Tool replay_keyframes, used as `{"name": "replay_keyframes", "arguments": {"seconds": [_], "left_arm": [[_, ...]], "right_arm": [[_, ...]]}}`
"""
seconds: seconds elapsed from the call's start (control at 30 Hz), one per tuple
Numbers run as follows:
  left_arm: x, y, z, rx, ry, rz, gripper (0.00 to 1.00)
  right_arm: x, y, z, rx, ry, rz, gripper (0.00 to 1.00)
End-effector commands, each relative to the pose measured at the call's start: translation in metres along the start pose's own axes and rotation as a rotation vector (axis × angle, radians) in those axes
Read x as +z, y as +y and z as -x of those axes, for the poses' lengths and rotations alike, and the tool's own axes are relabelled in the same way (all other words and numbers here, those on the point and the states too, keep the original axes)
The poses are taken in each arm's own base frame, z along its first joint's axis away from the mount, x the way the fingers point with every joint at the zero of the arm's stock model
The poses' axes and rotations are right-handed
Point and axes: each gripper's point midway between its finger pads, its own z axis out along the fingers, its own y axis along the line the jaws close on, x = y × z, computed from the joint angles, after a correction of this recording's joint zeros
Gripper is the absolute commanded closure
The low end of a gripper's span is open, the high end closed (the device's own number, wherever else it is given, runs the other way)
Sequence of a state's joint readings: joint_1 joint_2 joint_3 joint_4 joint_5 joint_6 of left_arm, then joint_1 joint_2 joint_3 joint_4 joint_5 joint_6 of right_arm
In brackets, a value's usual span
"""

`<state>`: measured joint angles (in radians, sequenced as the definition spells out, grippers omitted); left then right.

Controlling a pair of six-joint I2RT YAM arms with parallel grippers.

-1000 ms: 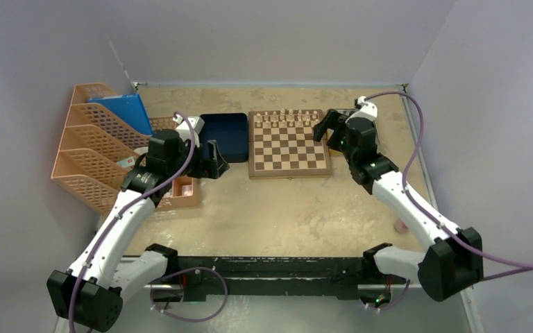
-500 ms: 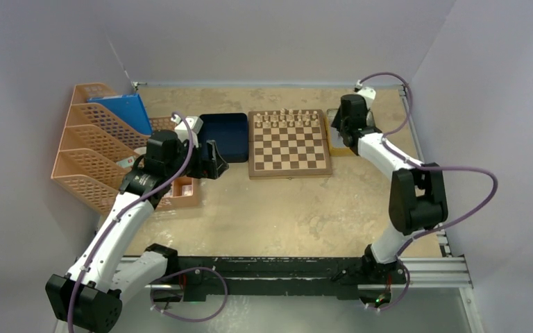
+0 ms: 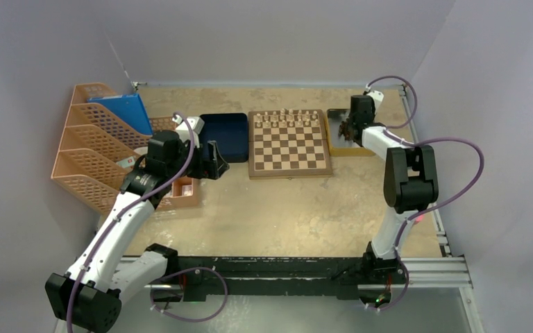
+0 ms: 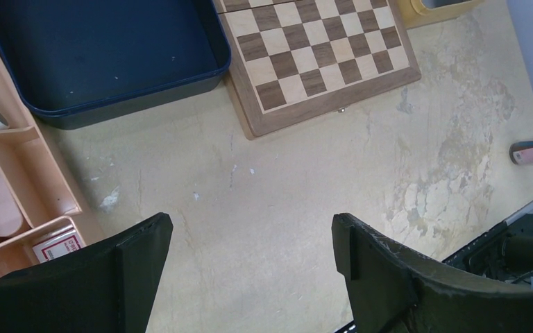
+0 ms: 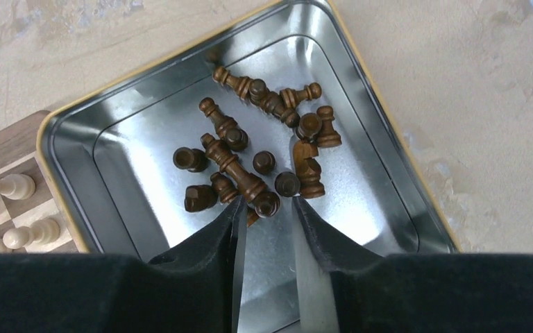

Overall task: Set up the chess pieces on the board
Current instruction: Pick up the chess piece from the storage box.

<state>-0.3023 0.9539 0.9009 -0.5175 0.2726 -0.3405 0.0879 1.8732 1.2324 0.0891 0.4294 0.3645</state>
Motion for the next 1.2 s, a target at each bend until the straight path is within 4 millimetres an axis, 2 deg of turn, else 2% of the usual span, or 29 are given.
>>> {"name": "replay_keyframes", "arguments": {"seconds": [0.0,0.17,0.37,0.53,1.17], "left_arm": [[-0.001,0.003,0.007,0.006,-0.036,0.026,0.15],[-0.001,0.003,0.009,0.009,-0.039,0.025,0.15],[-0.002,0.004,0.009,0.01,-0.043,0.033,0.15],[-0.002,0.005,0.008,0.009,-0.042,0.035,0.15],[0.0,0.007,0.006,0.005,-0.033,0.043,0.15]], "right_arm": [[0.0,0.001,0.043,0.011,-0.109,-0.005,0.65],[0.003,-0.004,0.049,0.011,-0.115,-0.001,0.63],[0.008,-0.011,0.044,0.022,-0.102,-0.009,0.59],[0.015,-0.002,0.035,0.015,-0.074,0.038,0.59],[0.029,-0.007,0.021,0.011,-0.038,-0.001,0.67]]}}
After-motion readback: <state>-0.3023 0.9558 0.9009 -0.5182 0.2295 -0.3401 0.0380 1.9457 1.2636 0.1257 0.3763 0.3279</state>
